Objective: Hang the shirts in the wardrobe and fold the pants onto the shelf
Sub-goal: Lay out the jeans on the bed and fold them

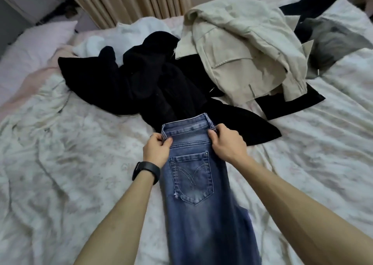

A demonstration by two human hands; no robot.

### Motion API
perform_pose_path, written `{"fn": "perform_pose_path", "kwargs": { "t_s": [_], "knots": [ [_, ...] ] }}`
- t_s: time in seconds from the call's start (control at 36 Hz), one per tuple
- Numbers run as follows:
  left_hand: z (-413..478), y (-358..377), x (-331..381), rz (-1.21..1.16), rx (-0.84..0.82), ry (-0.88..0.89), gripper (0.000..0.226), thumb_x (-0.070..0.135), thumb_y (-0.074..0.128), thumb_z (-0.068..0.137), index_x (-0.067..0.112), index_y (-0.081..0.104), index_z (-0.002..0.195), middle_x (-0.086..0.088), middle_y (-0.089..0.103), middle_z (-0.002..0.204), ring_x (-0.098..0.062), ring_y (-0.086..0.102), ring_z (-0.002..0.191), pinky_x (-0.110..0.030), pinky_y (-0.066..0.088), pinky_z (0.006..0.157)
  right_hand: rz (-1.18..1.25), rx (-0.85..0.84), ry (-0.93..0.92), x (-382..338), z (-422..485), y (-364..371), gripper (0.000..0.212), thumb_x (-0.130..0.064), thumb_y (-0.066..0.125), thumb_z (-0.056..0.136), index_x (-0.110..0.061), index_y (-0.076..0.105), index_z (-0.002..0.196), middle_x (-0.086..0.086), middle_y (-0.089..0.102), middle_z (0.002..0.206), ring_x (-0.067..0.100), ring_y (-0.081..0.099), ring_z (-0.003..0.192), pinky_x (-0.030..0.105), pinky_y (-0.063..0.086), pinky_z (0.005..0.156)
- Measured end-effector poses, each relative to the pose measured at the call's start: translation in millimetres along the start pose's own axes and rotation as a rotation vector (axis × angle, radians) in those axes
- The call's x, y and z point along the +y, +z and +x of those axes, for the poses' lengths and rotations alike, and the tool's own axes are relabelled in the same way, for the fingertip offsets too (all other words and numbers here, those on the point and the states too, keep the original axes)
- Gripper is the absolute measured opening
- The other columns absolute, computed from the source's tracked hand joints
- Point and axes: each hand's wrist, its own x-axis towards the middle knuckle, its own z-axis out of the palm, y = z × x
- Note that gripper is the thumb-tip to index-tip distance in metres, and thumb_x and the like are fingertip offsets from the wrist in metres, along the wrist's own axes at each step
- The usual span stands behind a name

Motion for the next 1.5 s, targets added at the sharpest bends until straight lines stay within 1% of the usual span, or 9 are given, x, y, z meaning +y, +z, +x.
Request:
{"fn": "perform_pose_path", "kwargs": {
  "t_s": [0.17,0.31,0.42,0.67,0.81,1.08,1.22,1.39,1.5],
  "knots": [
    [-28.1,26.1,-15.4,0.106,0.014,-0.083,0.056,0.036,0.054,0.101,0.008,0.035,0.145,-0.017,0.045,0.146,-0.036,0.050,0.128,-0.038,0.040,0.102,0.334,-0.081,0.181,41.4,-44.5,-2.0,0.035,-0.051,0.060,0.093,-0.023,0.065,0.113,-0.005,0.073,0.103,0.017,0.071,0.092,0.035,0.052,0.088],
    [-99.3,45.0,-31.7,0.329,0.155,0.400,0.065,0.020,0.068,0.090,0.010,0.042,0.148,-0.017,0.038,0.153,-0.036,0.042,0.137,-0.048,0.038,0.110,0.199,-0.021,0.326,89.1,-144.7,-8.2,0.024,-0.052,0.058,0.090,-0.029,0.062,0.089,-0.016,0.067,0.077,0.002,0.063,0.070,0.022,0.043,0.062],
    [-161.3,72.1,-51.0,0.485,0.023,0.551,0.065,0.030,0.070,0.086,0.021,0.048,0.146,-0.011,0.035,0.158,-0.034,0.041,0.139,-0.053,0.038,0.111,0.029,-0.156,0.367,99.2,-193.4,5.2,0.042,-0.059,0.052,0.092,-0.021,0.063,0.076,-0.008,0.066,0.072,0.017,0.062,0.074,0.031,0.039,0.060],
    [-197.4,91.2,-92.8,0.555,-0.252,0.296,0.066,0.053,0.026,0.104,0.045,-0.018,0.152,0.015,-0.021,0.163,-0.012,-0.021,0.151,-0.050,-0.007,0.122,0.188,0.095,0.323,100.0,-207.9,14.4,0.028,-0.039,0.059,0.098,-0.017,0.068,0.083,-0.001,0.070,0.079,0.024,0.064,0.081,0.036,0.047,0.071],
    [-171.5,96.0,-99.5,0.607,-0.358,0.252,0.063,0.053,0.018,0.105,0.037,-0.014,0.157,0.018,-0.030,0.158,-0.014,-0.024,0.151,-0.043,-0.012,0.123,0.201,0.097,0.319,126.2,-190.9,-0.7,0.025,-0.043,0.060,0.098,-0.024,0.075,0.097,-0.009,0.072,0.091,0.016,0.065,0.093,0.025,0.038,0.074],
    [-240.5,76.5,-105.4,0.687,-0.269,0.372,0.060,0.039,0.037,0.104,0.024,0.020,0.159,0.000,0.008,0.168,-0.018,0.003,0.155,-0.048,0.003,0.123,0.163,-0.055,0.161,145.3,-268.4,3.7,0.019,-0.039,0.070,0.091,-0.030,0.063,0.106,-0.013,0.066,0.091,0.010,0.063,0.079,0.027,0.046,0.076],
    [-349.7,70.0,-138.8,0.476,-0.044,0.368,0.052,0.029,0.072,0.083,0.015,0.059,0.132,-0.008,0.052,0.140,-0.030,0.051,0.128,-0.047,0.043,0.106,0.012,-0.178,0.115,179.3,-381.9,10.8,0.029,-0.048,0.067,0.091,-0.025,0.066,0.107,-0.006,0.068,0.098,0.017,0.065,0.087,0.031,0.049,0.078],
    [-480.6,82.7,-160.2,0.136,0.129,-0.097,0.045,0.038,0.084,0.076,0.013,0.052,0.097,-0.008,0.054,0.099,-0.036,0.058,0.094,-0.042,0.049,0.077,-0.464,-0.414,0.091,228.8,-500.4,27.2,0.051,-0.073,0.052,0.086,-0.034,0.058,0.118,-0.011,0.064,0.119,0.021,0.056,0.116,0.037,0.043,0.091],
    [-525.5,87.2,-158.5,0.014,-0.269,-0.552,0.066,0.073,0.065,0.076,0.015,0.053,0.106,-0.006,0.062,0.114,-0.033,0.060,0.110,-0.042,0.049,0.090,-0.461,-0.436,0.095,234.0,-546.9,35.9,0.028,-0.039,0.057,0.092,-0.027,0.061,0.116,0.000,0.070,0.115,0.028,0.064,0.108,0.038,0.043,0.082]
  ]
}}
